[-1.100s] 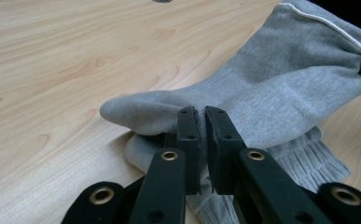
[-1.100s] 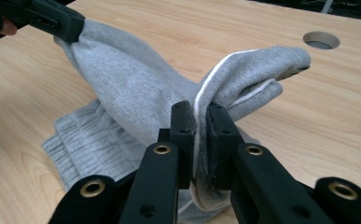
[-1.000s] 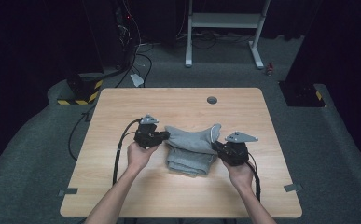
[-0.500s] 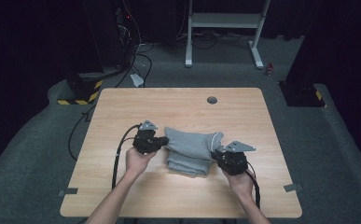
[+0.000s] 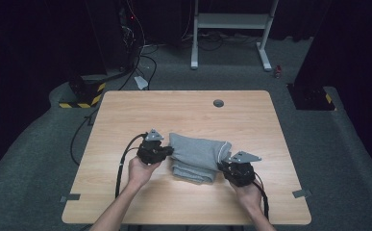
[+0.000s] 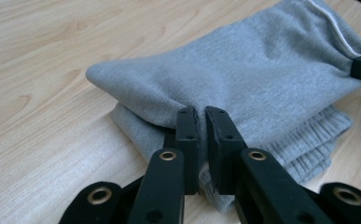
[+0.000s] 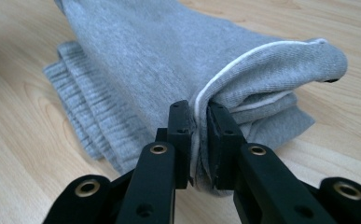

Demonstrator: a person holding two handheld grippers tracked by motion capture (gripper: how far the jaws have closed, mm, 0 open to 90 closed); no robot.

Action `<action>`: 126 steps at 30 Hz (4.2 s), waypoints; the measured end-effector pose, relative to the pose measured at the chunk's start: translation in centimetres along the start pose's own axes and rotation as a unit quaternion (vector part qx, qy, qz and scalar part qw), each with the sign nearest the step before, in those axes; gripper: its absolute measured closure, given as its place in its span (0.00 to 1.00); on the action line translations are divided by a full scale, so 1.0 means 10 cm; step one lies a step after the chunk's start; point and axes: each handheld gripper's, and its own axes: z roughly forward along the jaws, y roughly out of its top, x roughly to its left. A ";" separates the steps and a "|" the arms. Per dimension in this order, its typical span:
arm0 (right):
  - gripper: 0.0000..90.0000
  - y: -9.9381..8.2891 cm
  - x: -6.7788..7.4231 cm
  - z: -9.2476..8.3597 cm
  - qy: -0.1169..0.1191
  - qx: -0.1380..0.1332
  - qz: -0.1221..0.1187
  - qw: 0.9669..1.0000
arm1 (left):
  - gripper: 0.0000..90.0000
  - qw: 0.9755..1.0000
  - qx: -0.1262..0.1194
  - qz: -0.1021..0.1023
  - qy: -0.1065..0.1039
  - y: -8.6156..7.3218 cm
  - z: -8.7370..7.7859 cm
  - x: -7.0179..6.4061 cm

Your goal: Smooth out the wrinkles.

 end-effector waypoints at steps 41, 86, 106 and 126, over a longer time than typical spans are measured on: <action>0.73 0.18 -0.46 0.35 -0.054 0.071 0.019 0.996 | 0.72 0.996 -0.005 -0.085 -0.003 -0.23 0.34 -0.06; 0.90 0.65 -0.71 0.48 -0.048 0.055 0.068 0.995 | 0.94 0.988 -0.022 -0.151 0.006 0.31 0.51 0.32; 0.90 0.37 -0.39 0.03 -0.030 -0.016 0.007 0.999 | 0.94 0.996 -0.061 -0.058 -0.030 0.23 0.11 -0.02; 0.88 -0.17 -0.23 0.12 -0.033 0.034 -0.018 0.999 | 0.93 1.000 -0.003 -0.004 -0.025 -0.27 0.23 -0.31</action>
